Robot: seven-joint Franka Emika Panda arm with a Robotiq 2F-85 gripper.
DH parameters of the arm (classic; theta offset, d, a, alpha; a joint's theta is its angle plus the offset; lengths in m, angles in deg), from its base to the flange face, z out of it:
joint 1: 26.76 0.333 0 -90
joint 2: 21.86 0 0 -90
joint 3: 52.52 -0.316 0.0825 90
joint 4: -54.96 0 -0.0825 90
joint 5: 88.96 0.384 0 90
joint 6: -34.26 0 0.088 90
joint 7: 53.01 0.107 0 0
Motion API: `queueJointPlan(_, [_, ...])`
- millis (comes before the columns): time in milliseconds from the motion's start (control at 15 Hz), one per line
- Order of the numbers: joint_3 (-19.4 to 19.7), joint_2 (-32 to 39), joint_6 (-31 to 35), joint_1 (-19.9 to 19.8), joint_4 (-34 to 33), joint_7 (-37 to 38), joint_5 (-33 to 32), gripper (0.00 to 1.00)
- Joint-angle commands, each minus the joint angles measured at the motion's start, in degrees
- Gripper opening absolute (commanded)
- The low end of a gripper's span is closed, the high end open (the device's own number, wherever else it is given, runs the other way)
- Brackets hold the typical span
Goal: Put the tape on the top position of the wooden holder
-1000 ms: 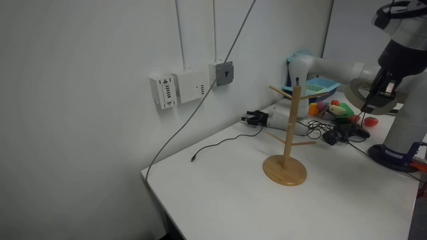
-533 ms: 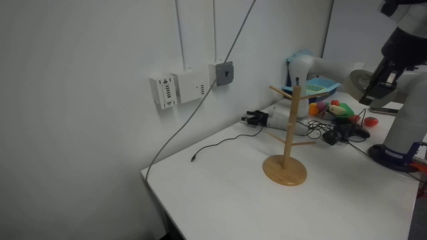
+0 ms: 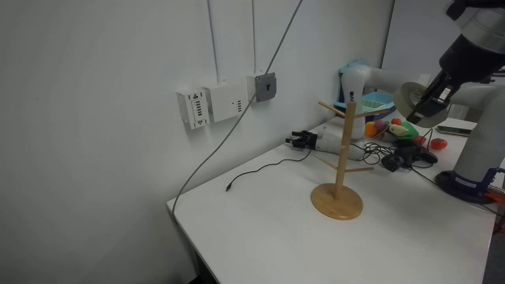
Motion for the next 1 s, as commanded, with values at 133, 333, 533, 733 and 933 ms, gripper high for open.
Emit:
queueJointPlan(133, [-0.8,4.2,7.2,-2.1,-0.6,3.4,-0.1,0.06])
queueJointPlan(333, [-0.5,6.3,9.2,-2.4,-1.0,4.5,0.3,0.06])
queueJointPlan(533, [0.0,7.2,11.1,-1.6,-1.5,5.4,0.1,0.06])
queueJointPlan(733, [0.1,7.0,11.8,-1.2,-1.4,4.9,1.0,0.06])
queueJointPlan(933, [-0.5,6.3,11.0,-1.3,-1.0,3.5,3.4,0.06])
